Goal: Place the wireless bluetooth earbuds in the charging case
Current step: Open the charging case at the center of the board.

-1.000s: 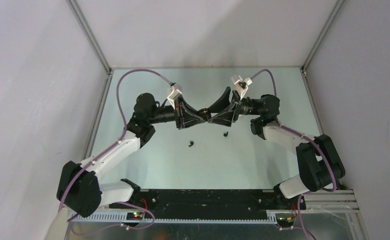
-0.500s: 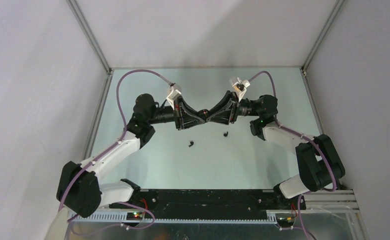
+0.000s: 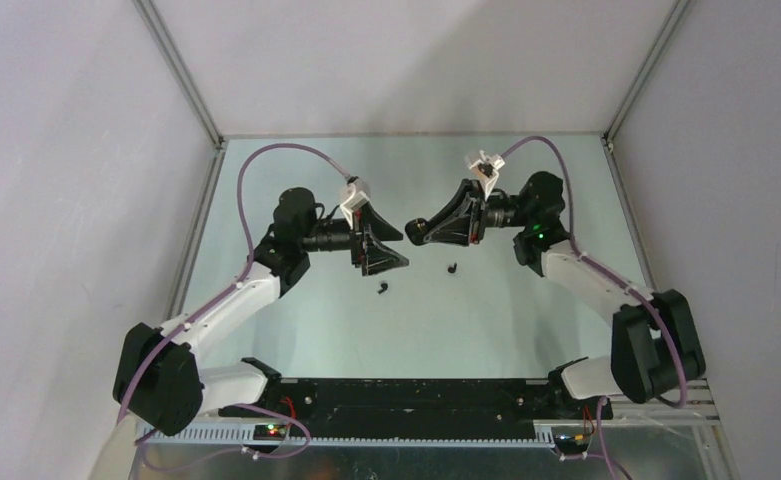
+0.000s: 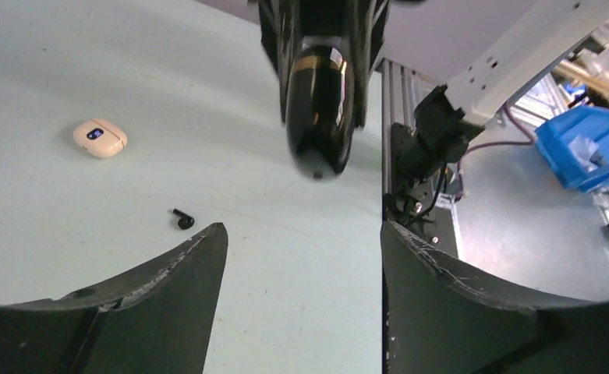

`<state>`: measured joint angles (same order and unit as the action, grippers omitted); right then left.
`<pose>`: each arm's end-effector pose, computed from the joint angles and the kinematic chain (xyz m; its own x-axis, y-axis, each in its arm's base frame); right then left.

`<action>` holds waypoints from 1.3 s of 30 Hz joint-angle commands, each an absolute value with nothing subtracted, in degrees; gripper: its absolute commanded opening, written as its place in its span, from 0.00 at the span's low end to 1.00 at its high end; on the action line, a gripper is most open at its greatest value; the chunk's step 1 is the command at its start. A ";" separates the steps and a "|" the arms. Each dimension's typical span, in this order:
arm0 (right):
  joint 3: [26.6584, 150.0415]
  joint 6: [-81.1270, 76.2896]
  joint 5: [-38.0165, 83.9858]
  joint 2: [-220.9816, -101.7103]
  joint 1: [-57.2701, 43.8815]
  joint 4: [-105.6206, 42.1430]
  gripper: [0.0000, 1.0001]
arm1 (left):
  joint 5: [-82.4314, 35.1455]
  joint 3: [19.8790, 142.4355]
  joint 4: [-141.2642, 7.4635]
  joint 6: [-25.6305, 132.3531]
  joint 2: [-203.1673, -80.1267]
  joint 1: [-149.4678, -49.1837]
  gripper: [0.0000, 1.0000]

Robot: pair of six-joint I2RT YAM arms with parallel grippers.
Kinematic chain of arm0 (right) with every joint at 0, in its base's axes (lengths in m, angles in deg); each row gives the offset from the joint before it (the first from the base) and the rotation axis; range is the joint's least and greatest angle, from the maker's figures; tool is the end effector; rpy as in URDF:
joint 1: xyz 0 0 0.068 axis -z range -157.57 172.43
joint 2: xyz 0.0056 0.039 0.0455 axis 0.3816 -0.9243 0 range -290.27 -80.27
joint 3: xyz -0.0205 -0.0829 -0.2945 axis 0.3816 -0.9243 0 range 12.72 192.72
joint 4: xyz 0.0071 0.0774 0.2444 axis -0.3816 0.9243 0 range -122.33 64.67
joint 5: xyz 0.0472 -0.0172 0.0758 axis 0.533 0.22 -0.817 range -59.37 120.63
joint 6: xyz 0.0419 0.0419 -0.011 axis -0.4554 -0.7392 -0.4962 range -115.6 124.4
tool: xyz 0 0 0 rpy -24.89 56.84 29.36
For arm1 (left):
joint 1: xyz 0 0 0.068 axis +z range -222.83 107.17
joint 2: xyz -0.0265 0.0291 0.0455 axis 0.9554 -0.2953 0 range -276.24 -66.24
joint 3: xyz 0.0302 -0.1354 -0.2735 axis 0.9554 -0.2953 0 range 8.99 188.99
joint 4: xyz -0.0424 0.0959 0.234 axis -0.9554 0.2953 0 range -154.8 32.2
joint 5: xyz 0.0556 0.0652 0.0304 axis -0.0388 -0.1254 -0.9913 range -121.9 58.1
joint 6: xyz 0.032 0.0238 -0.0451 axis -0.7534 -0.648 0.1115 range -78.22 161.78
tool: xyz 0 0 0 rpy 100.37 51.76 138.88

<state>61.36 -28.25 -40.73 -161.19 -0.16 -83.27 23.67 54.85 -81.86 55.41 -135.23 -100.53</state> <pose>0.2526 0.1509 0.3595 -0.2648 0.0765 -0.9613 -0.9606 -0.1081 0.2560 0.2091 -0.1513 0.3431 -0.3239 0.0197 -0.9459 0.9392 0.1275 -0.3189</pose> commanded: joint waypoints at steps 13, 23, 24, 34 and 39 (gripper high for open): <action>72.17 17.83 -36.60 -154.18 -5.29 -24.08 0.09 | 27.85 63.60 -55.36 29.06 -138.46 -105.78 0.57; 72.13 20.34 -31.17 -154.15 -8.02 -23.04 0.07 | 28.08 65.00 -53.30 27.81 -139.61 -107.32 0.41; 72.18 20.50 -30.73 -154.16 -8.23 -22.98 0.07 | 28.11 65.00 -53.24 27.87 -139.58 -107.40 0.39; 69.68 17.64 -27.17 -152.68 -8.95 -28.50 0.07 | 29.52 65.32 -56.20 32.22 -139.94 -107.44 0.32; 68.53 16.71 -24.94 -151.54 -9.19 -31.24 0.07 | 29.37 65.43 -56.71 33.06 -139.88 -107.41 0.37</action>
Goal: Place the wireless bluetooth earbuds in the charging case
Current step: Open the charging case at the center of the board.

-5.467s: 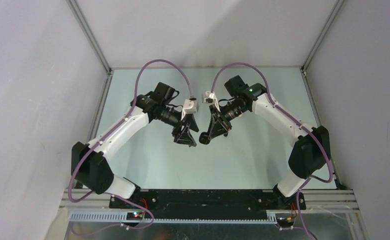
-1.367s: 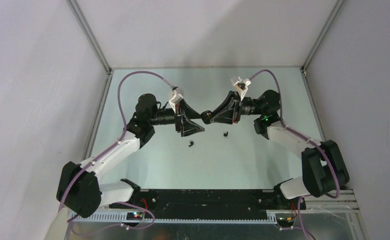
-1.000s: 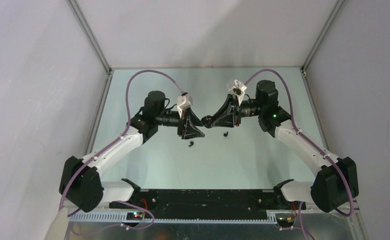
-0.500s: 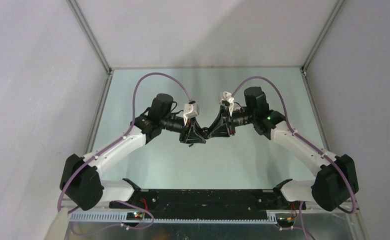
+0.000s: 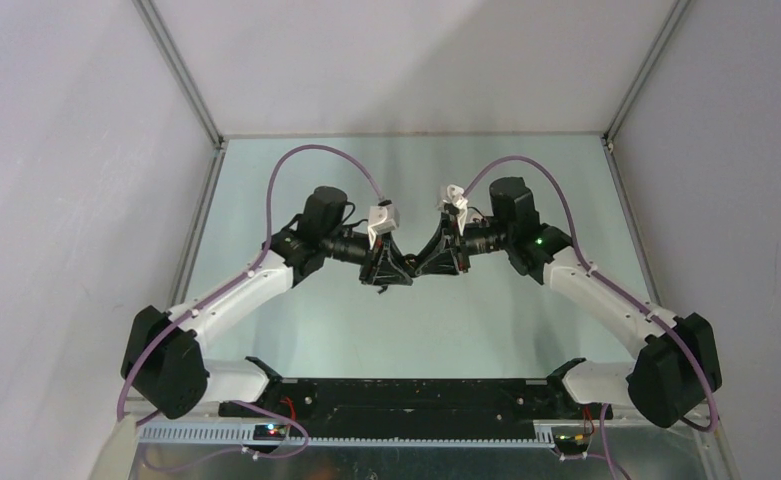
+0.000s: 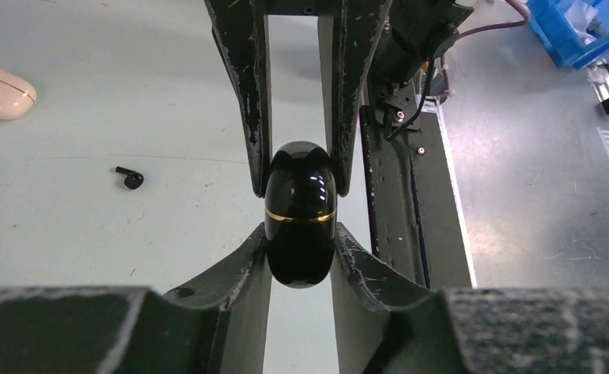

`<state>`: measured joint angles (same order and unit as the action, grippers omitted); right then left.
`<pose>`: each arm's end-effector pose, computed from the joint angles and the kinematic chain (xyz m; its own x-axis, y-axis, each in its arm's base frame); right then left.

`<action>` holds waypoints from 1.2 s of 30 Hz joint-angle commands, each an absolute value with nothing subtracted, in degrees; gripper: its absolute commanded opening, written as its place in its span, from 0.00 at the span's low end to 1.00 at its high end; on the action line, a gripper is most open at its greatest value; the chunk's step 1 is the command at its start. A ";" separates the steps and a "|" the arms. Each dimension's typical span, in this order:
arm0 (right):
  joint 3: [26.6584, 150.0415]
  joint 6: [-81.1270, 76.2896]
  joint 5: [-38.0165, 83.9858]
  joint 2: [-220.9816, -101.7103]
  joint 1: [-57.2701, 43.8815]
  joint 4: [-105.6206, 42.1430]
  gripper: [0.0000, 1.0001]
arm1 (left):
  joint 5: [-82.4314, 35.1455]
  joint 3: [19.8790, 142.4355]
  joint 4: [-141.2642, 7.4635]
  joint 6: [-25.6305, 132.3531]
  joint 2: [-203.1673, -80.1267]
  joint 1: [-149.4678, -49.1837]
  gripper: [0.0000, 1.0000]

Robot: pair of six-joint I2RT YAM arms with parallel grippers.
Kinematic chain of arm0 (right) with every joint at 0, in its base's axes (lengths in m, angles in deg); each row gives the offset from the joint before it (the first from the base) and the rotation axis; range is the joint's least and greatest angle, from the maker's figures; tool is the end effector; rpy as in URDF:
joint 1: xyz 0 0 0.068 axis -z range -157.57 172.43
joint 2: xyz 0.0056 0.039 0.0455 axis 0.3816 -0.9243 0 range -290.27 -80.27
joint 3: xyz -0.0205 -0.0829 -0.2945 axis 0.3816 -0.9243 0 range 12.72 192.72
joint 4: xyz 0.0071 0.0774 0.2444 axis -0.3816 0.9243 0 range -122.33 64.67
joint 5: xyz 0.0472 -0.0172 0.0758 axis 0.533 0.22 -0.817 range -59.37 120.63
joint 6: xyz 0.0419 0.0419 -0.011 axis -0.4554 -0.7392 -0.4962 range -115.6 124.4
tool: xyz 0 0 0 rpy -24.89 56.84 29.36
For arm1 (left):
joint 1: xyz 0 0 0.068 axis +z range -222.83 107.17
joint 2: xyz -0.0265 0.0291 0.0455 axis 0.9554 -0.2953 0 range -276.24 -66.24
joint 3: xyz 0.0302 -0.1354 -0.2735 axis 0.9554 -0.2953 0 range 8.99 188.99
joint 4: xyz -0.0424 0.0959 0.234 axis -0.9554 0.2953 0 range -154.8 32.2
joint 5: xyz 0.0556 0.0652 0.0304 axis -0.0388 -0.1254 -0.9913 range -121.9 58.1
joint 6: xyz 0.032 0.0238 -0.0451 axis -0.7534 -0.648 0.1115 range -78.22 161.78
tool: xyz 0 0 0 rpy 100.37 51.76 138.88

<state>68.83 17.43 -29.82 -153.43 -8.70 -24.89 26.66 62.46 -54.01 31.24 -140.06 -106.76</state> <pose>0.2090 0.1716 0.3468 -0.1355 -0.2118 -0.9679 -0.9886 -0.0357 0.1462 0.1991 -0.1797 0.3232 -0.2576 0.2884 -0.9222 0.9605 -0.0281 -0.2770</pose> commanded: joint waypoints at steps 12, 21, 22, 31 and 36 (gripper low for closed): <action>67.56 14.60 -23.24 -151.22 -9.38 -34.08 0.06 | 29.51 65.28 -57.53 33.76 -139.61 -107.30 0.33; 67.56 15.00 -24.51 -151.49 -9.38 -33.55 0.10 | 29.15 65.42 -57.39 33.33 -139.80 -107.32 0.01; 67.56 15.01 -24.78 -151.55 -9.36 -33.45 0.13 | 29.11 65.41 -57.18 32.95 -139.78 -107.30 0.01; 67.56 13.54 -26.70 -151.61 -6.73 -34.37 0.55 | 29.72 64.81 -55.36 30.00 -139.22 -107.37 0.00; 67.56 12.52 -28.34 -151.02 -4.83 -34.76 0.66 | 29.83 64.91 -55.09 29.79 -139.44 -107.35 0.00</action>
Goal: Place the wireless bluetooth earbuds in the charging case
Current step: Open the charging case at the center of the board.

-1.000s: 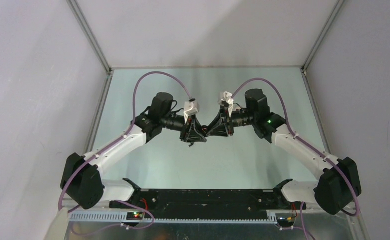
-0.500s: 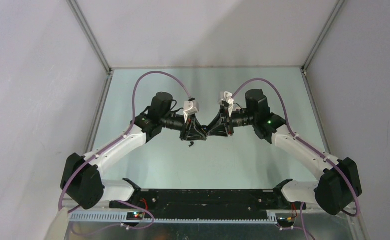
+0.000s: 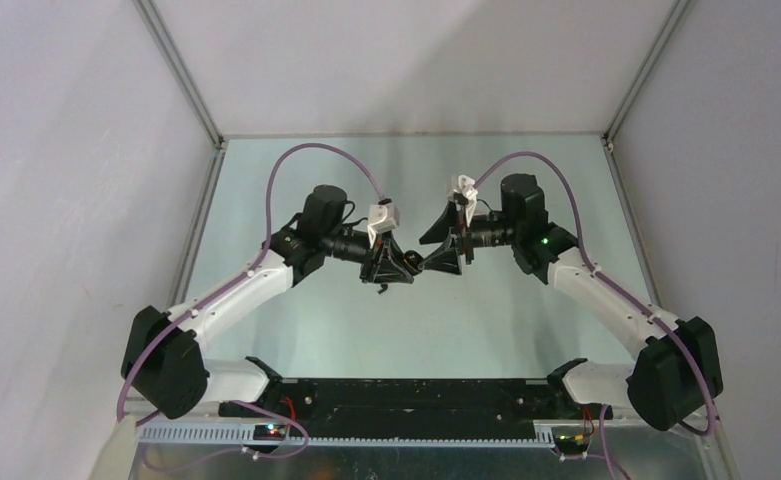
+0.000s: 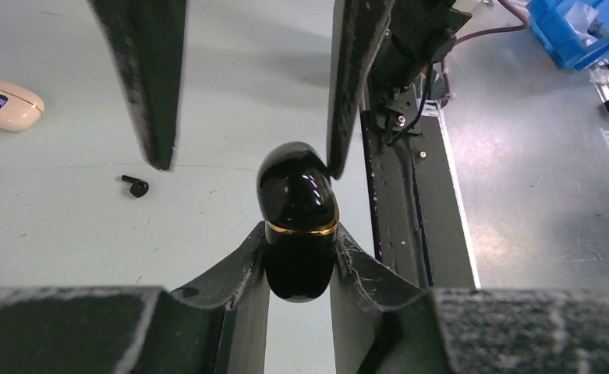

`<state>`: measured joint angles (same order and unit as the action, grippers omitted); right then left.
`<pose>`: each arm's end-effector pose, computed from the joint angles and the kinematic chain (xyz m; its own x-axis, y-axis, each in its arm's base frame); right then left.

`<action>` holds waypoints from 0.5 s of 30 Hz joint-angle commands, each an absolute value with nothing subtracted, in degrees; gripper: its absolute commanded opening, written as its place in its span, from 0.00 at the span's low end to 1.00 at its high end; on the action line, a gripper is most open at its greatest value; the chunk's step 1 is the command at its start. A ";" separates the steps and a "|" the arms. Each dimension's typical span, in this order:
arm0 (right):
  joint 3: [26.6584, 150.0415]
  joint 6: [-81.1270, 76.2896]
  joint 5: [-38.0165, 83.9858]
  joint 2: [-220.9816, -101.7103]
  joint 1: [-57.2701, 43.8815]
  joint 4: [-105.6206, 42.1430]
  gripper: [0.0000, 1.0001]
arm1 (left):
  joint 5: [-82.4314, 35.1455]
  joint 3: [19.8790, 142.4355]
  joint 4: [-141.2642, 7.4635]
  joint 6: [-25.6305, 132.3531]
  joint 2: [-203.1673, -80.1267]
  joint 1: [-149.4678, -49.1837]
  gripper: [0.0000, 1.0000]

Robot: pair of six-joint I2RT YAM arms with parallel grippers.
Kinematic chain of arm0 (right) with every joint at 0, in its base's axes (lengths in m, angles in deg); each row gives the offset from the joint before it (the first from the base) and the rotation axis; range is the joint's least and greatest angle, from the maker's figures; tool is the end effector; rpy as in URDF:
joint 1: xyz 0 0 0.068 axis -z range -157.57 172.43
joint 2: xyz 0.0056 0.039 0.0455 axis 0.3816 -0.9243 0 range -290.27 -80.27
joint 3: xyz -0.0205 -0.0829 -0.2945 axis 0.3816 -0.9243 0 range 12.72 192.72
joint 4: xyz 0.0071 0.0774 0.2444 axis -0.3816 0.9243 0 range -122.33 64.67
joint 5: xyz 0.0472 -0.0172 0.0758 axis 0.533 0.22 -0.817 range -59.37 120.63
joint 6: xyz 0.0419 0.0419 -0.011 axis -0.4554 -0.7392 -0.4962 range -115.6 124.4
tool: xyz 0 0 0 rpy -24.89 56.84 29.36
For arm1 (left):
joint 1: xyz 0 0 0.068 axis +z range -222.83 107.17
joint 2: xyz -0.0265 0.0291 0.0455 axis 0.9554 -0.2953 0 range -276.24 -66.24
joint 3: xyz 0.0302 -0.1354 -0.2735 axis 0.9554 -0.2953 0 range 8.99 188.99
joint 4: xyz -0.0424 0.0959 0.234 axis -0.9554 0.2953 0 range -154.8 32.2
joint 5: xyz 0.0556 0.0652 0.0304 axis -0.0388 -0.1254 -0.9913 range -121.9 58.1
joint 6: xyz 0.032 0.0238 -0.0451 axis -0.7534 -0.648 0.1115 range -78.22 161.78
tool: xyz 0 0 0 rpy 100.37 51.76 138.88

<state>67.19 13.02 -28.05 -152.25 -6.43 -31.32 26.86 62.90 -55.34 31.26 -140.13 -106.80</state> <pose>0.2149 0.1620 0.3519 -0.1312 -0.1613 -0.9781 -0.9912 0.0406 0.1262 0.2005 -0.1810 0.3274 -0.2349 0.2726 -0.9330 0.9665 -0.0364 -0.2540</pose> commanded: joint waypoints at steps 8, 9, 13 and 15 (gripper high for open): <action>67.56 13.66 -28.41 -149.06 -4.19 -34.07 0.99 | 29.86 65.10 -54.86 29.59 -139.50 -107.37 0.00; 67.56 13.86 -28.38 -148.76 -3.98 -33.76 0.99 | 29.87 65.13 -54.56 29.45 -139.52 -107.37 0.00; 67.55 16.11 -24.73 -146.84 -3.40 -32.78 0.99 | 30.32 65.09 -54.41 29.21 -139.30 -107.36 0.00; 67.56 16.42 -24.82 -146.40 -2.60 -32.63 0.99 | 30.26 65.15 -54.41 29.17 -139.35 -107.34 0.00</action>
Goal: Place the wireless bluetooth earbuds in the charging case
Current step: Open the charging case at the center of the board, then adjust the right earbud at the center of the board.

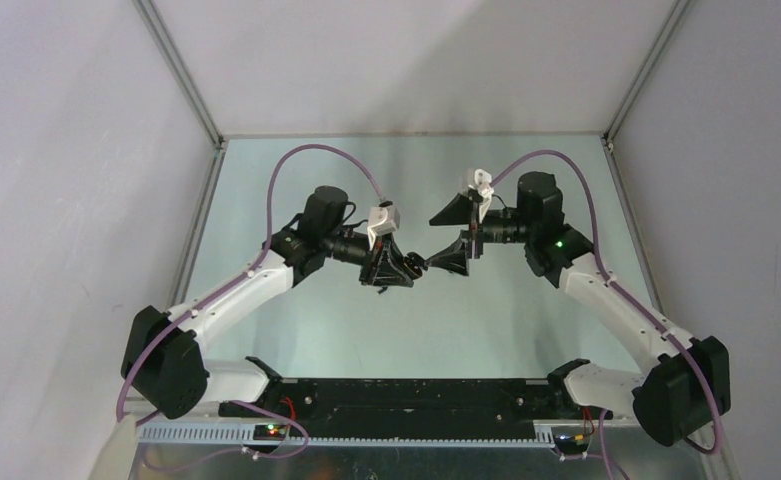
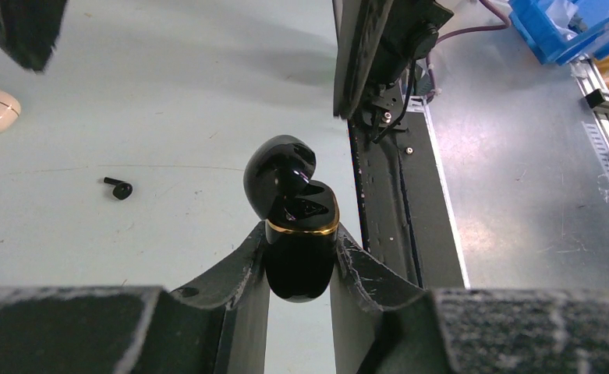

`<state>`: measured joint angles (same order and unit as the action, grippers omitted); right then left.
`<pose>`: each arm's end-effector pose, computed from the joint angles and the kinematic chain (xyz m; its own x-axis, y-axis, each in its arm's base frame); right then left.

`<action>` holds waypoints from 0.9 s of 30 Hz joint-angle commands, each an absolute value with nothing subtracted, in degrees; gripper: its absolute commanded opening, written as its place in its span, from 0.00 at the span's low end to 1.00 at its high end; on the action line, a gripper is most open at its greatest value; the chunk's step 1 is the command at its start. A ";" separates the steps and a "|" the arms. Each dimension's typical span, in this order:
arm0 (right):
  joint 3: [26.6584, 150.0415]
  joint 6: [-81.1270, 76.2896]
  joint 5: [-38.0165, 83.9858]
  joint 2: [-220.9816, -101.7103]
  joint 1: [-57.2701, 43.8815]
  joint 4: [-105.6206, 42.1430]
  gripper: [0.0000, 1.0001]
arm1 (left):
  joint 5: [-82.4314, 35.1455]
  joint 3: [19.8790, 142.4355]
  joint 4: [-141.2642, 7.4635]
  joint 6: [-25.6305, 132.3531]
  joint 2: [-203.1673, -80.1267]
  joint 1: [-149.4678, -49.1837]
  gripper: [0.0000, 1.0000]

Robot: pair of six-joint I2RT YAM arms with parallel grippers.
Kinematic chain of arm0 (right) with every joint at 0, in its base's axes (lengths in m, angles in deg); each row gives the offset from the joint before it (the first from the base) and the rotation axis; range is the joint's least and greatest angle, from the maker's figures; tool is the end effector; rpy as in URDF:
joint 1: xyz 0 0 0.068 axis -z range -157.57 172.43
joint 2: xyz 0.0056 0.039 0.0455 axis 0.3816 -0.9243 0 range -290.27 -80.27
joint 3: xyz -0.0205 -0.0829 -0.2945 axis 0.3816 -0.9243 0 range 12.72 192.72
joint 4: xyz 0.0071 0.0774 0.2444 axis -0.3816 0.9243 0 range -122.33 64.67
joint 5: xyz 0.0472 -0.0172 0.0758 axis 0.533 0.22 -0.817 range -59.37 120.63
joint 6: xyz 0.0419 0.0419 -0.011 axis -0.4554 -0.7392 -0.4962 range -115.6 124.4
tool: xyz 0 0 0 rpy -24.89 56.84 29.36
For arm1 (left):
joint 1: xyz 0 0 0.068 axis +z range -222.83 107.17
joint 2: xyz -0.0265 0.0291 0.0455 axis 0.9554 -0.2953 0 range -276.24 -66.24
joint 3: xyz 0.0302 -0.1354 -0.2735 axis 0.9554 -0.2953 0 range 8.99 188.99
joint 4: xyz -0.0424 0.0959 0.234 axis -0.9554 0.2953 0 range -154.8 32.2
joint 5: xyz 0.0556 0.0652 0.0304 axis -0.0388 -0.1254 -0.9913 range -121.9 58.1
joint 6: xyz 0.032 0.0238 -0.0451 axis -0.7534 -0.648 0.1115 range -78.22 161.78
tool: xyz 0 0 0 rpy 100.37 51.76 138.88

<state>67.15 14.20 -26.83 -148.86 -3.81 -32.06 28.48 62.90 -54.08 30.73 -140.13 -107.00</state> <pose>0.2103 0.1456 0.3668 -0.0552 -0.1294 -0.9901 -0.9940 0.1010 0.0422 0.1978 -0.1811 0.3262 -0.2426 0.2793 -0.9290 0.9604 -0.0657 -0.2706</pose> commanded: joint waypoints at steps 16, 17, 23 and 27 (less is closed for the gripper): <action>67.56 18.80 -19.97 -150.25 -7.78 -30.37 0.99 | 30.86 65.24 -54.37 29.46 -139.31 -107.37 0.00; 67.56 18.96 -19.02 -150.28 -7.79 -30.55 0.99 | 31.03 65.24 -54.35 29.43 -139.29 -107.37 0.00; 67.56 18.80 -17.67 -149.70 -6.66 -30.99 0.99 | 31.54 65.16 -54.19 29.15 -139.19 -107.36 0.00; 67.55 18.73 -18.64 -149.25 -6.05 -30.89 0.99 | 31.61 65.30 -54.16 29.16 -139.21 -107.37 0.00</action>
